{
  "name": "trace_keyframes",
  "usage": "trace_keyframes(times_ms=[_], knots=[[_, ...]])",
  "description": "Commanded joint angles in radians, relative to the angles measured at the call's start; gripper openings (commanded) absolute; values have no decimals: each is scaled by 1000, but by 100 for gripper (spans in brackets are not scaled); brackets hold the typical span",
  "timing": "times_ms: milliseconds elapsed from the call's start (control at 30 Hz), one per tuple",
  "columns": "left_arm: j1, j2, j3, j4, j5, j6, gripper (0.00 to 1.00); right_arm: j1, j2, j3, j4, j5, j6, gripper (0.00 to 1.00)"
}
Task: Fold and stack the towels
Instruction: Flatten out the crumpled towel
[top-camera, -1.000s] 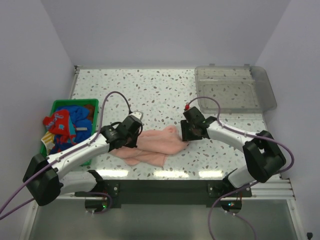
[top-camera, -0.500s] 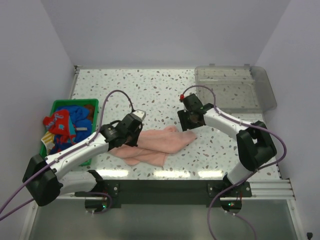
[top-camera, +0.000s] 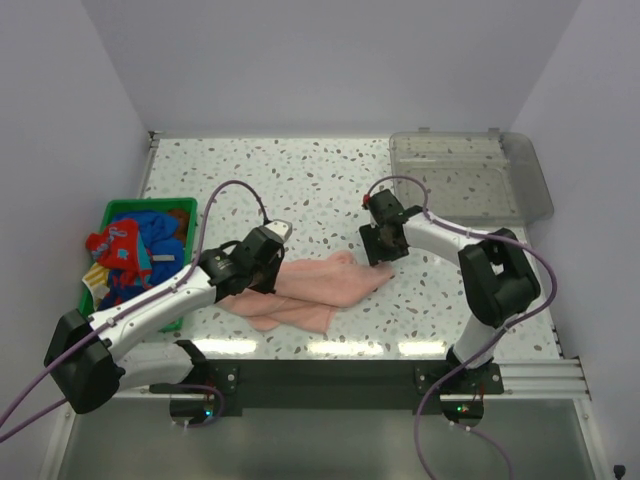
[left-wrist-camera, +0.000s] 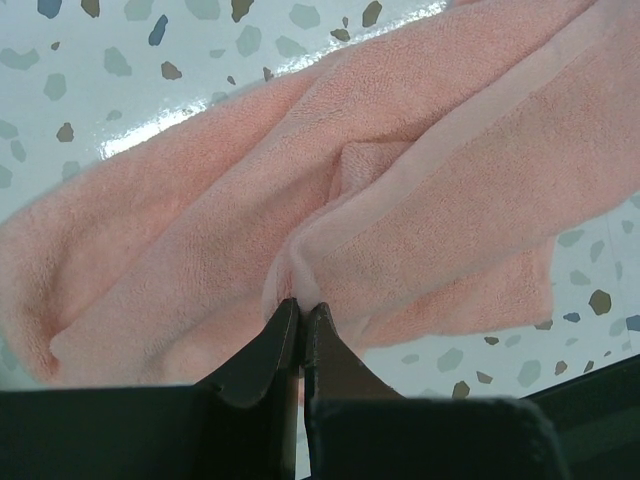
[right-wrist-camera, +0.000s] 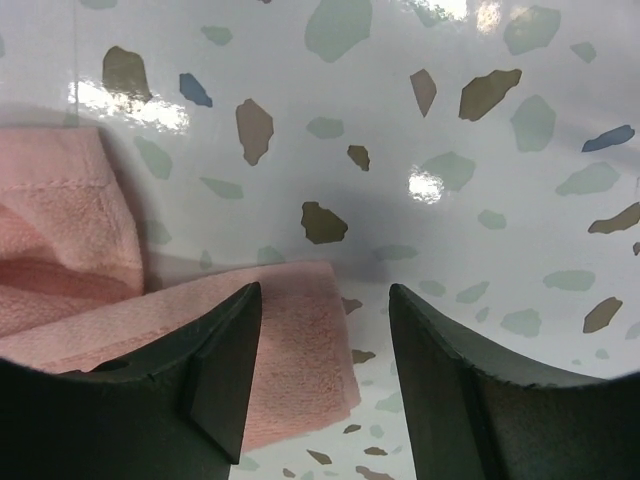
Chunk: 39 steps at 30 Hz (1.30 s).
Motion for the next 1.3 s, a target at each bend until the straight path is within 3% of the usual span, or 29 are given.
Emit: trace_keyframes(times_ms=[0,167,267,367,400,500,733,933,1067,1167,1267], knots=[[5,-21,30,16,13,4,0,-3,40,0,36,8,6,57],[5,-22,30,16,11,1,0,-2,56,-16,28,-30,14,52],[5,-19,30,18,13,-3,0,-2,56,-20,5,-52,17,41],[5,-12,35,25,10,-6,0,-2,51,-37,-7,-69,18,23],[5,-9,39,29,7,-9,0,-2,37,-42,1,-67,23,12],[5,-6,58,29,-30,-25,0,-2,1,-20,-11,-44,20,0],[37,47,311,-19,-267,38,0,-11,-113,275,-111,29,6,0],[136,174,723,-7,-373,217,0,-32,-102,734,-166,52,9,0],[166,264,1089,25,-418,364,0,-43,-56,1093,-171,60,6,0],[164,294,1249,88,-421,469,0,-45,-41,1252,-142,54,-14,0],[166,266,1306,163,-394,538,0,-45,-88,1284,-75,43,-37,0]])
